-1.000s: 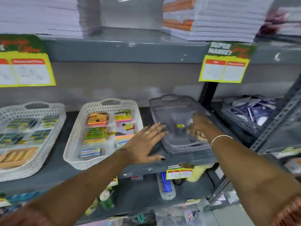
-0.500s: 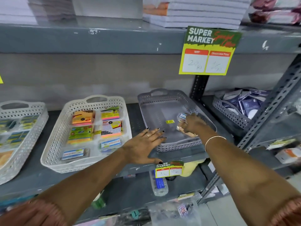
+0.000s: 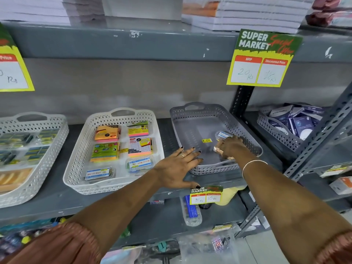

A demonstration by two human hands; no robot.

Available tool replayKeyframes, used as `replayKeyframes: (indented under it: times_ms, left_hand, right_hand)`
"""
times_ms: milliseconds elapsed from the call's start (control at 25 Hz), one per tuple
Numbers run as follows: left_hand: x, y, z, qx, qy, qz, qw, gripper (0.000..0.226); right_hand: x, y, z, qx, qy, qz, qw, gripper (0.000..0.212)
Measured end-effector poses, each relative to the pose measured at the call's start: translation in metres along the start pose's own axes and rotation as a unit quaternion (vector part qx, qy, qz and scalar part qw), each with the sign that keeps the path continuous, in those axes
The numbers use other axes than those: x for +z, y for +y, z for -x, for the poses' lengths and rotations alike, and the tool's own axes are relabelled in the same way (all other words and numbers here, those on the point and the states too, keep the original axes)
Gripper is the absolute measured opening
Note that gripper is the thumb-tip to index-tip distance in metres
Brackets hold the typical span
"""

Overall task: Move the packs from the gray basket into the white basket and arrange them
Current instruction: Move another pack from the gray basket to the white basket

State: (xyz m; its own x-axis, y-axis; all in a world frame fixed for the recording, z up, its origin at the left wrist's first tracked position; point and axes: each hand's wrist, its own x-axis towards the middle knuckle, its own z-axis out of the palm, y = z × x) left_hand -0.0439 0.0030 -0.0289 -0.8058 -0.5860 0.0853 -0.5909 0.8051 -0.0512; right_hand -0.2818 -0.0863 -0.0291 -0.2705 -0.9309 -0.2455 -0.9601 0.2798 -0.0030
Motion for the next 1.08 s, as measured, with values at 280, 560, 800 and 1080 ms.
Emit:
replayKeyframes:
  times_ms: [280, 560, 800, 1080]
  left_hand:
    - [-0.005, -0.002, 0.007, -0.037, 0.017, -0.001, 0.999, 0.085]
    - [-0.038, -0.051, 0.119, -0.205, 0.024, -0.073, 0.976, 0.084]
    - [-0.062, -0.093, 0.260, -0.322, 0.037, -0.089, 0.942, 0.097]
    - [-0.062, -0.149, 0.435, -0.436, 0.027, -0.068, 0.897, 0.108]
  right_hand:
    - [-0.034, -0.020, 0.033, -0.020, 0.040, -0.026, 0.999, 0.060]
    - [-0.080, -0.120, 0.054, -0.153, 0.108, -0.035, 0.982, 0.045]
    - [-0.086, -0.255, 0.103, -0.277, 0.130, -0.054, 0.951, 0.055]
    - [-0.063, -0.422, 0.200, -0.417, 0.128, -0.041, 0.899, 0.040]
